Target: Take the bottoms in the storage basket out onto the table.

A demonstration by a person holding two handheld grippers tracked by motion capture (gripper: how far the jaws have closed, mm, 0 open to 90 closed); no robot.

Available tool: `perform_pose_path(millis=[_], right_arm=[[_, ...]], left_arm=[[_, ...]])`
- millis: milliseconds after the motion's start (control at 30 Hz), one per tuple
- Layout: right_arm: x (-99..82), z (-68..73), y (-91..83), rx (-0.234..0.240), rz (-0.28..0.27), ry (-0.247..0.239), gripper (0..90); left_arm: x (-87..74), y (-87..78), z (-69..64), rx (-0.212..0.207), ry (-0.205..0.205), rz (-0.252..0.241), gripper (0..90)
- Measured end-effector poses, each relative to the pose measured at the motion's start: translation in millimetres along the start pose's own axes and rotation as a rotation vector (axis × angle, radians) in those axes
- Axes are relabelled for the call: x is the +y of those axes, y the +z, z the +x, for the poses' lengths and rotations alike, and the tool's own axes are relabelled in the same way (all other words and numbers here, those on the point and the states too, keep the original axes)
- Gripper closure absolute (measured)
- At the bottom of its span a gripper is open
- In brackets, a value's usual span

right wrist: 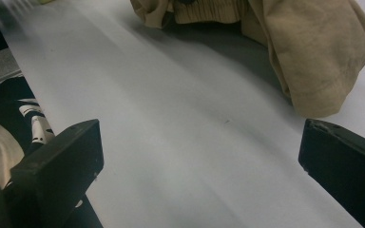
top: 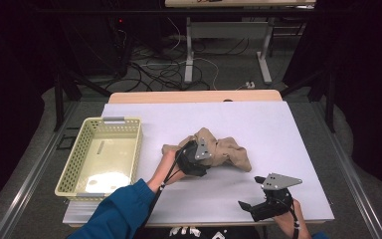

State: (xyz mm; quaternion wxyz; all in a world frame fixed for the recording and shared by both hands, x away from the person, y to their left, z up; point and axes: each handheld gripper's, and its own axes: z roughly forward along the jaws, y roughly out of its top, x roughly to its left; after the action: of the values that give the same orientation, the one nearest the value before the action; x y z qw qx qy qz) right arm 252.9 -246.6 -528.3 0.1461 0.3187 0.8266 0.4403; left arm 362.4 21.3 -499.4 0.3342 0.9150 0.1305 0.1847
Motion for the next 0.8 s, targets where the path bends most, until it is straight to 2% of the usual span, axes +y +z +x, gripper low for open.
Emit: perform_pose_path(millis=[300, 400, 700, 800], right_arm=[[-0.2, -0.1, 0.2, 0.001, -0.004, -0.001, 0.7], [0.0, 0.2, 0.2, 0.001, -0.005, -0.001, 0.7], [-0.2, -0.3, -0.1, 0.001, 0.004, -0.001, 0.7], [-0.2, -0.1, 0.0, 0.003, 0.002, -0.001, 0.7]], left_arm=[[-4.5, 11.8, -3.8, -0.036, -0.019, 0.013, 42.6], [-6.2, 16.7, -6.5, -0.053, -0.015, 0.017, 42.6], [-7.8, 22.7, -10.2, -0.065, -0.012, 0.023, 42.5], [-8.4, 25.0, -11.3, -0.077, -0.026, 0.027, 42.5]])
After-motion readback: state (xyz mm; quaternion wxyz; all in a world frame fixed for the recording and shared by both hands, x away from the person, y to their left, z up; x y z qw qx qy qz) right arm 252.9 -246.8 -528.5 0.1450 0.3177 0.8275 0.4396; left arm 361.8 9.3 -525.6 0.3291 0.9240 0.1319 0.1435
